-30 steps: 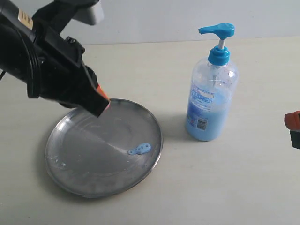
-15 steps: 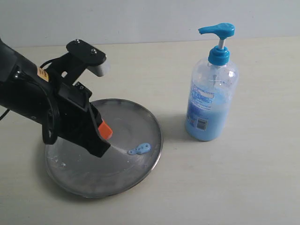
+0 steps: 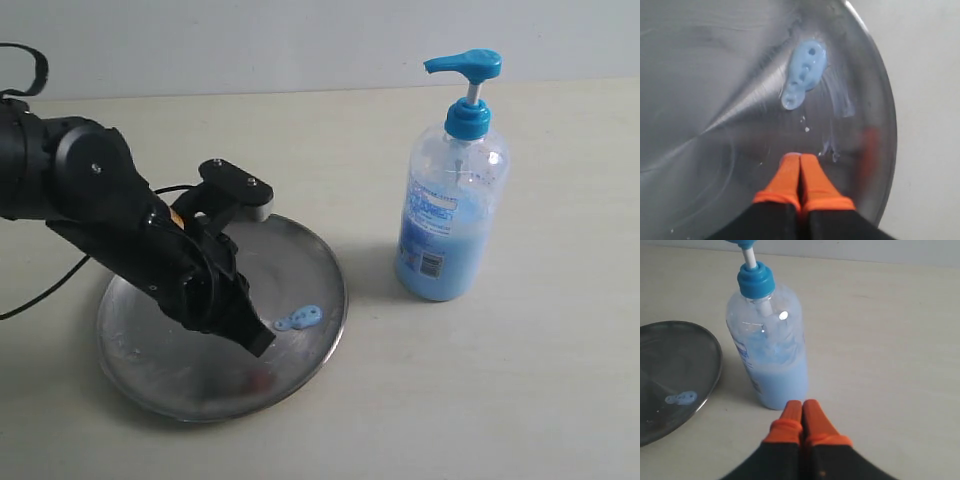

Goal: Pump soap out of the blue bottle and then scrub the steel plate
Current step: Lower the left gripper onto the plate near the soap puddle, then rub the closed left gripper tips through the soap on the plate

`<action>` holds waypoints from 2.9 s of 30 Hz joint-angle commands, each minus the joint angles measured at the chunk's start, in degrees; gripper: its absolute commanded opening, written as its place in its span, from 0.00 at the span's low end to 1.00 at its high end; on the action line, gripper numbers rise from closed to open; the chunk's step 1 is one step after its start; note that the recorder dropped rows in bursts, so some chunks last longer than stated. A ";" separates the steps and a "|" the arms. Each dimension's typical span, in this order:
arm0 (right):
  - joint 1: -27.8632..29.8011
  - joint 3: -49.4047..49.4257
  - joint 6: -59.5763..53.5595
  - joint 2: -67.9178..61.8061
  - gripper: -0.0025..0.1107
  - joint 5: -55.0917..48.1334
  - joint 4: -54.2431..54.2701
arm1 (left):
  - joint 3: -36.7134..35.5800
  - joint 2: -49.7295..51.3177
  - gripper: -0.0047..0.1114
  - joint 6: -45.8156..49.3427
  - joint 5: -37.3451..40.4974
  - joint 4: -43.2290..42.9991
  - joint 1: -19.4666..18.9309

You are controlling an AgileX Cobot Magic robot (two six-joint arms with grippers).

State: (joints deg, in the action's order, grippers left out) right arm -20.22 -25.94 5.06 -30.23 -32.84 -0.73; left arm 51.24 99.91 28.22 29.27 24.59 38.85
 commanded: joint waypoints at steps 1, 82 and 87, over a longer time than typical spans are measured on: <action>0.18 -0.23 -4.53 0.19 0.02 0.27 5.19 | 3.01 3.22 0.05 0.14 -0.97 3.30 -0.11; 0.18 -0.23 -11.51 0.19 0.02 0.03 13.89 | 12.02 17.05 0.05 0.10 4.55 11.54 -0.08; 0.18 -0.23 -11.51 0.19 0.02 0.03 14.02 | 12.02 17.05 0.05 0.10 4.70 14.62 -0.08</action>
State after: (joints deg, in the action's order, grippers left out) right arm -20.22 -25.94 -5.98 -30.23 -33.12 12.99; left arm 63.85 116.56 28.26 33.22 38.28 38.85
